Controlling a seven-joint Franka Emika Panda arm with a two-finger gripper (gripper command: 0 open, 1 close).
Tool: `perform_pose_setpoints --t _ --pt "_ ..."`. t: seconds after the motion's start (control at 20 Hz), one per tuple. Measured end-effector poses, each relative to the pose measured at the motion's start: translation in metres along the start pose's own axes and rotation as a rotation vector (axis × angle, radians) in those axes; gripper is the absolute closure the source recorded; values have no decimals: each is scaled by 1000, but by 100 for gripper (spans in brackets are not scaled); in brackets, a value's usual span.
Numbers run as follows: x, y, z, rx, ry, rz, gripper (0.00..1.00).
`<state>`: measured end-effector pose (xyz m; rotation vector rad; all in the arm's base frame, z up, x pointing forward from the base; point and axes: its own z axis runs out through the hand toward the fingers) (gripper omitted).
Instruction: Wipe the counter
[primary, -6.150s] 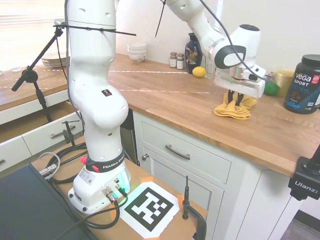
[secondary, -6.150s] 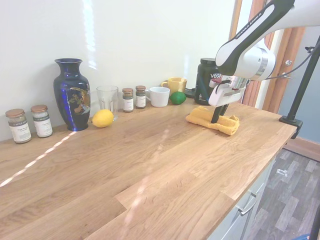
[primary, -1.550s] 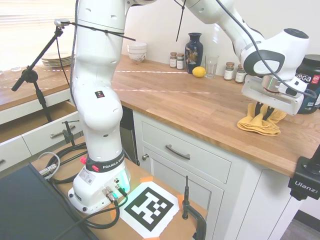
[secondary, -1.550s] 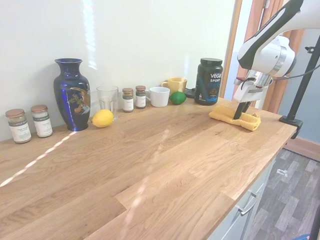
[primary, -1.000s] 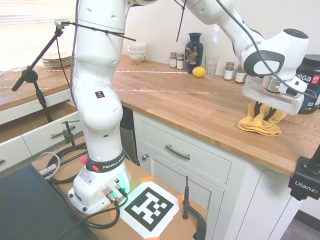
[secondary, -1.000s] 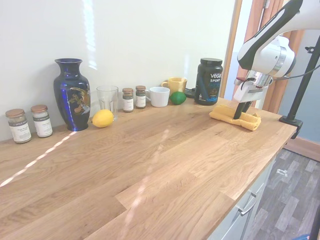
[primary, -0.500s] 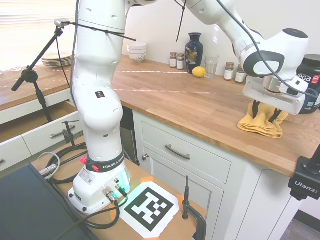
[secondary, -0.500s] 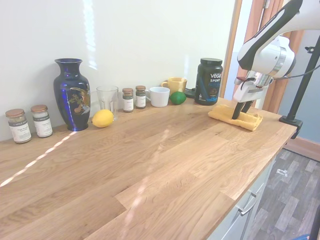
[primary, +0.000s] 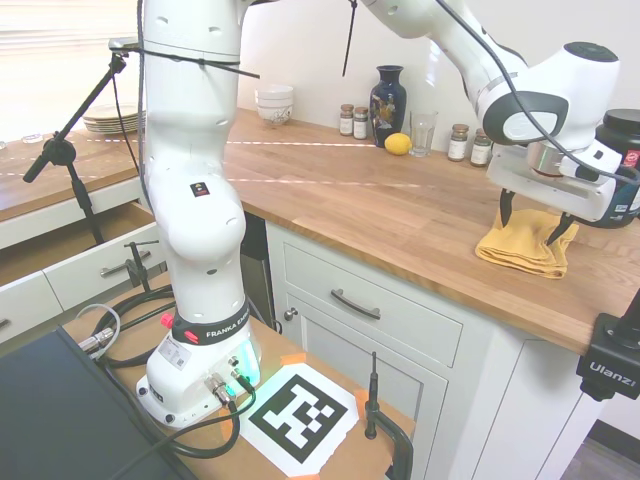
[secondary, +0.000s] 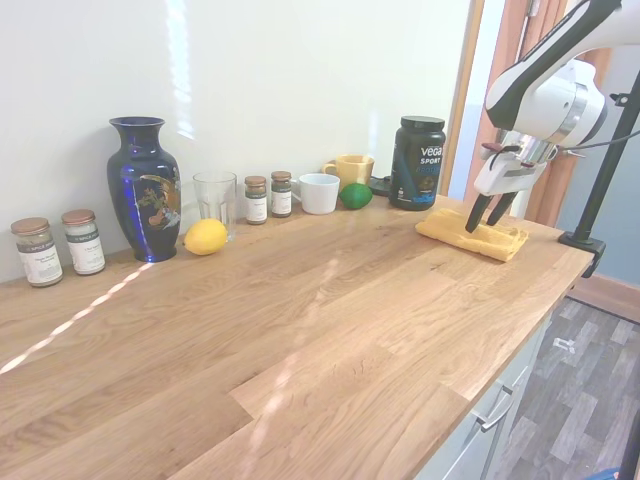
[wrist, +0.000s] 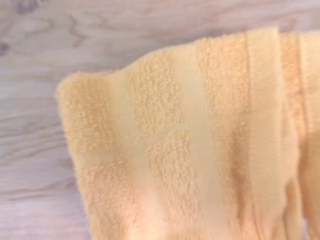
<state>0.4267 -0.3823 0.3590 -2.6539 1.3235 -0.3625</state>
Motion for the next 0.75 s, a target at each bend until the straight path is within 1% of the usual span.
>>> perform_pose_setpoints --t 0.25,0.75 --pt "-11 5 -17 24 14 -7 0" --pt "-13 6 -15 24 9 -6 0"
